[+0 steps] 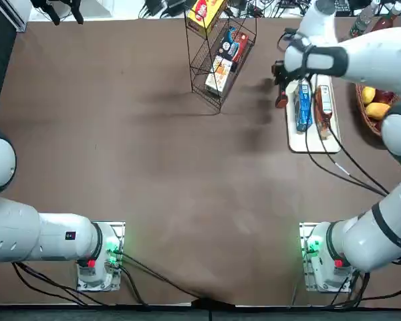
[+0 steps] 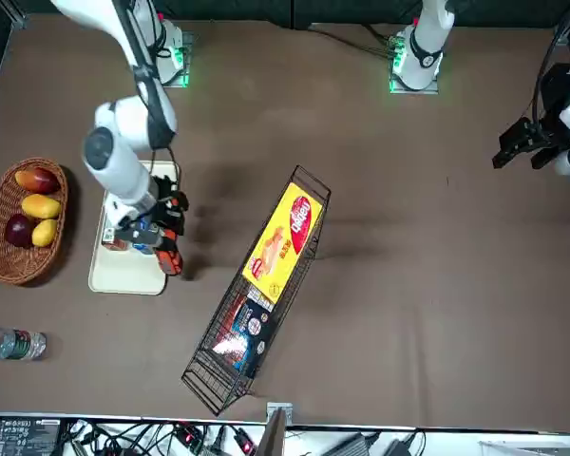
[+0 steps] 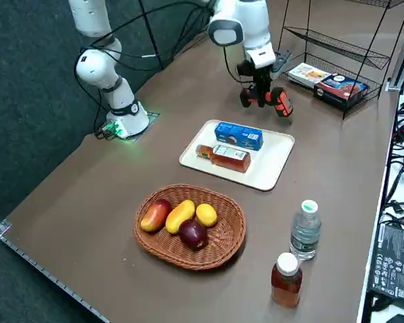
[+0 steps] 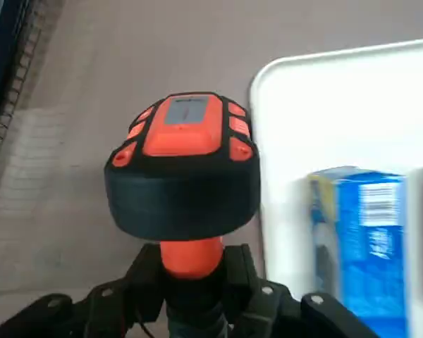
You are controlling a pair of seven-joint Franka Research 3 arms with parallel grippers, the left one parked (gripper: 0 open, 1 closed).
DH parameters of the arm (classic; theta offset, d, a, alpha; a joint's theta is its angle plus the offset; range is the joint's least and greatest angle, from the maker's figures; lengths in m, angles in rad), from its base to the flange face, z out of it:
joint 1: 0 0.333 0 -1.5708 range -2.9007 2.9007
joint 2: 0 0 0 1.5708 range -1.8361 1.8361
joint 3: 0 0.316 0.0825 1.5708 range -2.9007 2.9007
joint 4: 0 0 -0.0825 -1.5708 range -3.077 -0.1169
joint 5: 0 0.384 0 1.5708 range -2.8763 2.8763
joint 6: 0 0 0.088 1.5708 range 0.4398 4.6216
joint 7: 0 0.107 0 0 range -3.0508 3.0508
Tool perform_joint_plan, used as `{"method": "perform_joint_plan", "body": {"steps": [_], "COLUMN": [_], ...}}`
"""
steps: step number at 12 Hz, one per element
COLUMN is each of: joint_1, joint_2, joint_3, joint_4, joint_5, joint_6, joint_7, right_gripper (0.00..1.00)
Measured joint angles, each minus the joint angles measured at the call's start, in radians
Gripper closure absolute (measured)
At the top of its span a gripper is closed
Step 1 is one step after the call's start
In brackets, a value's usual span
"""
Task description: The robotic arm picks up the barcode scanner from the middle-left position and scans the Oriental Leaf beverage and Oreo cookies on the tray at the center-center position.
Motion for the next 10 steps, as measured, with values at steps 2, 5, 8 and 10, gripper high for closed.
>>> {"method": "perform_joint_plan", "body": {"steps": [2,5,8,10], "joint_1": [-0.05,-0.153,-0.205,-0.21], "joint_2": [-0.065,-0.119,-0.131,-0.13], "joint_3": [-0.004,-0.008,-0.009,-0.009], "joint_4": [0.002,0.001,-0.01,-0.021], "joint_5": [0.0,-0.001,-0.001,-0.001], "joint_6": [-0.095,-0.219,-0.244,-0.245], "joint_7": [-0.057,-0.182,-0.228,-0.228], "right_gripper": [0.57,0.57,0.57,0.57]}}
